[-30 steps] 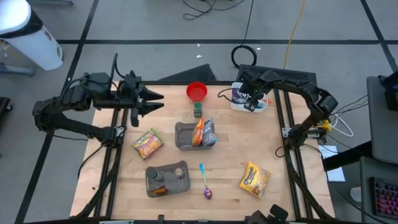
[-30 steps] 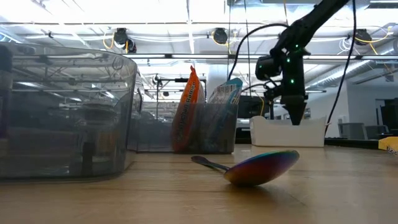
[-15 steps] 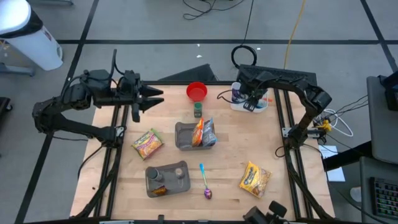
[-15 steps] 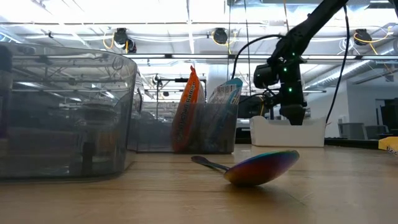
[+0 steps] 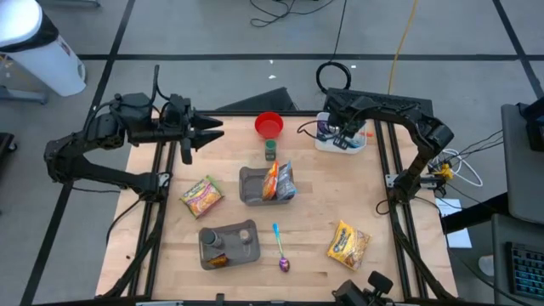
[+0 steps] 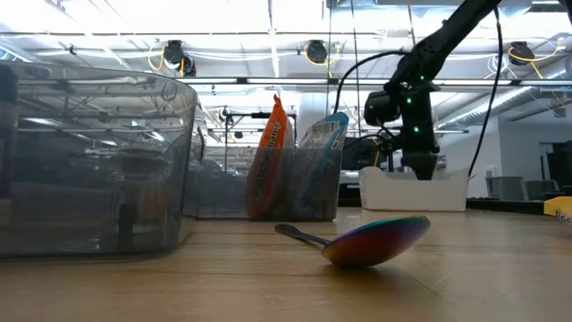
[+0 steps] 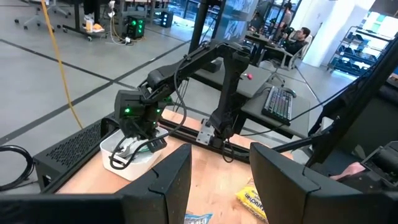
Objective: Pick & Place Food Item
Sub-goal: Put the orange spoon into the white bin
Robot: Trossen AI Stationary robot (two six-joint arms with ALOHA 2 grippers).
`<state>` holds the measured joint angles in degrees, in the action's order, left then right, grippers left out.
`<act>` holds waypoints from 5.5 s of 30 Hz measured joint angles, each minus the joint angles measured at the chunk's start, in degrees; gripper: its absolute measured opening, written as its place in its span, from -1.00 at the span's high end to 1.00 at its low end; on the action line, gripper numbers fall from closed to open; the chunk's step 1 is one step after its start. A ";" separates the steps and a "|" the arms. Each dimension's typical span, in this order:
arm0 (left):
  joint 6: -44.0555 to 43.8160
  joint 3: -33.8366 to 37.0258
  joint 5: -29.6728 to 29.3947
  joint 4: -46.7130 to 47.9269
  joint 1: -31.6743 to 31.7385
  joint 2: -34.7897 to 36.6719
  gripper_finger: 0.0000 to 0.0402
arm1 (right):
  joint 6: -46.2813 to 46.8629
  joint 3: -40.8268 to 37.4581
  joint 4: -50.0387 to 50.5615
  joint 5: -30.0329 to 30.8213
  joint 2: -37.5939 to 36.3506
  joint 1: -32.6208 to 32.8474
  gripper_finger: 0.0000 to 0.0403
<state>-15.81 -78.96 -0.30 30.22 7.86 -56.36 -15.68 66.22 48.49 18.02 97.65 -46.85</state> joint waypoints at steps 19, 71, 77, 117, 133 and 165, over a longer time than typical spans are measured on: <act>0.37 0.00 -0.15 0.01 0.00 0.00 0.16 | -4.72 6.38 4.01 -4.19 -0.04 0.04 0.79; 0.33 0.00 -0.28 0.01 0.00 0.00 0.16 | -11.54 -3.50 -2.93 7.65 -0.02 1.46 0.32; -0.65 0.02 -0.28 0.01 0.00 0.00 0.16 | -11.40 -3.50 -3.96 7.48 -0.02 1.46 0.84; -1.18 0.02 -0.26 0.00 0.00 -0.01 0.16 | 3.89 -3.50 -12.96 -1.98 -5.40 1.46 1.00; -1.68 0.02 -0.24 0.02 -0.02 -0.02 0.16 | 15.70 -7.97 -28.61 -15.84 -5.44 1.46 1.00; -2.20 0.02 -0.24 0.06 -0.01 -0.02 0.16 | 21.28 -15.17 -34.32 -30.26 -6.55 -0.86 0.38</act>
<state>-18.01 -78.94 -0.54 30.28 7.84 -56.38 5.60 51.05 14.17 -12.24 91.10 -47.71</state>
